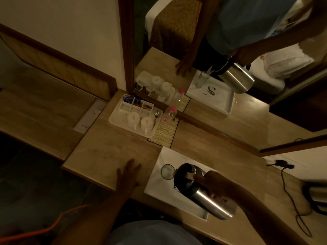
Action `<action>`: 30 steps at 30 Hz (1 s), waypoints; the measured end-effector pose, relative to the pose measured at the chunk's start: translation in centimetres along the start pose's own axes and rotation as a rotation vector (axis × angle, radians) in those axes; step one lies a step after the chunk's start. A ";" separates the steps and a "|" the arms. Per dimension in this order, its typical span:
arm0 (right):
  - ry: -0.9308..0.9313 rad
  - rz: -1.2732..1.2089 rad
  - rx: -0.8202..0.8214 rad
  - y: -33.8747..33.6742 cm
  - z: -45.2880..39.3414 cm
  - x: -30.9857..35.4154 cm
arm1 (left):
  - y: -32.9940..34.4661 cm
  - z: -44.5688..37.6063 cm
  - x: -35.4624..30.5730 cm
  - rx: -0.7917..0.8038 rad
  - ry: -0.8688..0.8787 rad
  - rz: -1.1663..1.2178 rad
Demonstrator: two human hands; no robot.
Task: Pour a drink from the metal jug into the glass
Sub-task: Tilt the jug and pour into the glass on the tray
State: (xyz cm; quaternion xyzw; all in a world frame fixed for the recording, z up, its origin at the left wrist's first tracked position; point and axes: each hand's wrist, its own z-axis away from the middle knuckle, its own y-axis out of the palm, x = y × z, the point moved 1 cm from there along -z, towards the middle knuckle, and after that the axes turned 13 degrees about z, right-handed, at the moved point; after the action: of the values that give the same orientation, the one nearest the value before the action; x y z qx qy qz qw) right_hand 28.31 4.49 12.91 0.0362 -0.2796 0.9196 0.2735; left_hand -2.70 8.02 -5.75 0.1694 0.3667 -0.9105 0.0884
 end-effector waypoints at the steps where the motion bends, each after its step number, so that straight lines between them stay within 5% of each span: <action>1: 0.006 0.010 0.001 0.0 -0.2 -0.1 | 0.0 0.0 0.0 0.001 0.001 0.003; 30: 0.020 -0.025 0.009 0.9 -1.6 -0.9 | -0.2 -0.1 -0.1 -0.004 -0.004 -0.025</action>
State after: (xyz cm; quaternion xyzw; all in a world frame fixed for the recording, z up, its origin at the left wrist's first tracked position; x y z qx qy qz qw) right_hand 28.72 4.29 10.96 0.0317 -0.2725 0.9177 0.2874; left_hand -2.69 8.21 -5.67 0.1628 0.3706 -0.9111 0.0781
